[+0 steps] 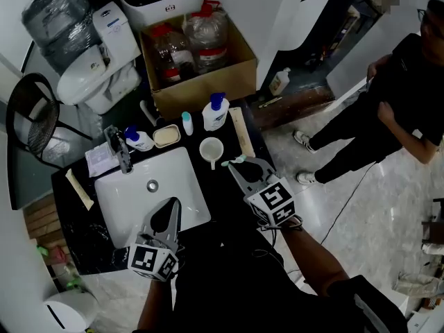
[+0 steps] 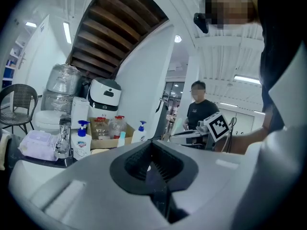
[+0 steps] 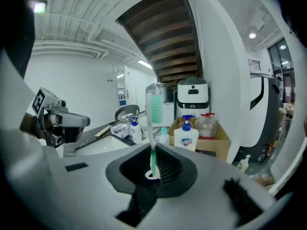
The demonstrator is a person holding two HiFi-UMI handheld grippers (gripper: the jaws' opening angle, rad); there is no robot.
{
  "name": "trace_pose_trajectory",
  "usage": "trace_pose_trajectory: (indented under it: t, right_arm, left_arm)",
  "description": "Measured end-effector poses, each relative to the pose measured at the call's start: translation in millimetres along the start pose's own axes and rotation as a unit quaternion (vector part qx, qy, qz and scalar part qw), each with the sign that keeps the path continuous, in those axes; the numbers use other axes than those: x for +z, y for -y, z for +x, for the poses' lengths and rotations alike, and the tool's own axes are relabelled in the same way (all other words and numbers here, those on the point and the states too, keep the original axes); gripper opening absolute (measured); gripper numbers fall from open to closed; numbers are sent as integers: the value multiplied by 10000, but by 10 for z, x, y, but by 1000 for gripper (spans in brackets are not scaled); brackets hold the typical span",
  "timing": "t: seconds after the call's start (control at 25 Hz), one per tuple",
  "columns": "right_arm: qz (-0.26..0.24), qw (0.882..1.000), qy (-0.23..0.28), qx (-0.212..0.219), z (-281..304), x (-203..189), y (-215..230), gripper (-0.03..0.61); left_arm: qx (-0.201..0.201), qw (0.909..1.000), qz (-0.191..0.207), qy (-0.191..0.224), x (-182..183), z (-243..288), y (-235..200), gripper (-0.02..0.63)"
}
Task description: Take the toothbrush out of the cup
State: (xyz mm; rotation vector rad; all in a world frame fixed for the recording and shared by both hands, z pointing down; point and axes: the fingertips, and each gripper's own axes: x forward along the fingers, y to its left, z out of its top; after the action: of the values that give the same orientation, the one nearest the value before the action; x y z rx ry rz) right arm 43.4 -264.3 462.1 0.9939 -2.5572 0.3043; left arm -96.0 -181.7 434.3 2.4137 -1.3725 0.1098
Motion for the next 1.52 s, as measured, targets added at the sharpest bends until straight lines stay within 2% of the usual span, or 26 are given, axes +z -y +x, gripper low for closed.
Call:
trace_pose_trajectory:
  t: [0.56,1.52]
  right_arm:
    - [-40,10000,-73,-2,-449,-162,-115,41]
    - [189,9991,-357,146,-749,-510,-484,41]
  left_arm:
    - [-120,9999,42,-46,-4,138,70,9]
    - [-142,9998,110,-56,-17,67,122,9]
